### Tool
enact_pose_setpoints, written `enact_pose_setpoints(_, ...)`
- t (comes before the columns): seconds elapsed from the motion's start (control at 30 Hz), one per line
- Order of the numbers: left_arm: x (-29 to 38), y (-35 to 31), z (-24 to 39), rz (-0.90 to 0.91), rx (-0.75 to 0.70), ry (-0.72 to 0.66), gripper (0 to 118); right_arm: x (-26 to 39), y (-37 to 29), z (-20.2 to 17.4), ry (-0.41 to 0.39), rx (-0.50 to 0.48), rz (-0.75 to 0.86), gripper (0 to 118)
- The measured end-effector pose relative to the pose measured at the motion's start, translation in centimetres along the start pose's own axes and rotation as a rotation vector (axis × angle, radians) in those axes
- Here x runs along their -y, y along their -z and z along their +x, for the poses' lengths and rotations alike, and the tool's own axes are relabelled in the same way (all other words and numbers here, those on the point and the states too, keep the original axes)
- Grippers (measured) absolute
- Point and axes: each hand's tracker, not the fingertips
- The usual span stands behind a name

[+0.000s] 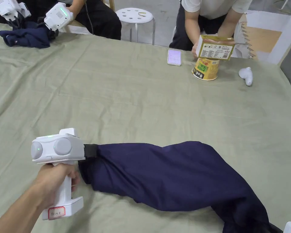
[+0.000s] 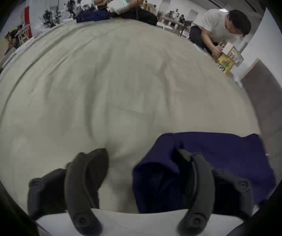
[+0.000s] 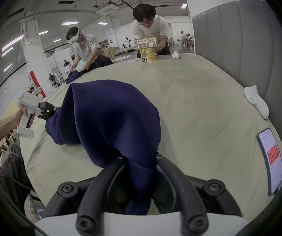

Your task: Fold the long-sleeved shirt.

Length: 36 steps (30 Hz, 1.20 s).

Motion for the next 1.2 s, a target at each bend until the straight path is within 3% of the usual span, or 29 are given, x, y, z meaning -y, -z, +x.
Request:
enact_pose_setpoints(0.03, -0.1, -0.9, 0.3, 0.012, 0.018, 0.05, 59, -0.4, -0.3, -0.1, 0.006, 0.0, 0.003, 15)
enact_pose_setpoints(0.07, -0.3, -1.9, -0.4, 0.056, 0.111, -0.002, 28, -0.9, -0.8, -0.1, 0.013, -0.009, 0.016, 15)
enact_pose_setpoints(0.1, -0.5, -3.0, -0.8, 0.086, 0.143, -0.066, 10, -1.8, -1.3, -0.1, 0.013, -0.011, 0.045, 15)
enact_pose_setpoints(0.23, -2.8, -8.3, -0.9, 0.233, 0.215, -0.089, 10, -6.9, -3.5, -0.5, 0.005, -0.034, 0.138, 13)
enact_pose_setpoints(0.37, -5.9, -15.7, 0.6, 0.416, 0.254, -0.034, 10, -13.2, -6.2, -2.2, -0.11, -0.055, 0.221, 12)
enact_pose_setpoints(0.6, -12.2, -28.8, 0.9, 0.664, 0.273, 0.003, 10, -24.6, -13.9, -4.0, -0.127, -0.087, 0.427, 12)
enact_pose_setpoints(0.77, -16.0, -36.8, 1.5, 0.791, 0.276, 0.021, 10, -31.9, -19.9, -5.1, -0.15, -0.084, 0.489, 12)
enact_pose_setpoints(0.87, -18.2, -41.4, 2.7, 0.853, 0.279, 0.04, 10, -35.9, -23.0, -6.5, -0.23, -0.033, 0.546, 12)
enact_pose_setpoints(1.03, -22.6, -46.4, 5.8, 0.962, 0.238, 0.078, 10, -41.7, -26.4, -8.3, -0.276, 0.06, 0.62, 12)
enact_pose_setpoints(1.1, -23.7, -47.5, 7.3, 1.012, 0.194, 0.105, 10, -43.5, -26.9, -8.4, -0.239, 0.061, 0.651, 12)
enact_pose_setpoints(1.2, -25.8, -47.7, 9.0, 1.022, 0.167, 0.115, 10, -46.1, -27.0, -8.9, -0.223, 0.146, 0.688, 12)
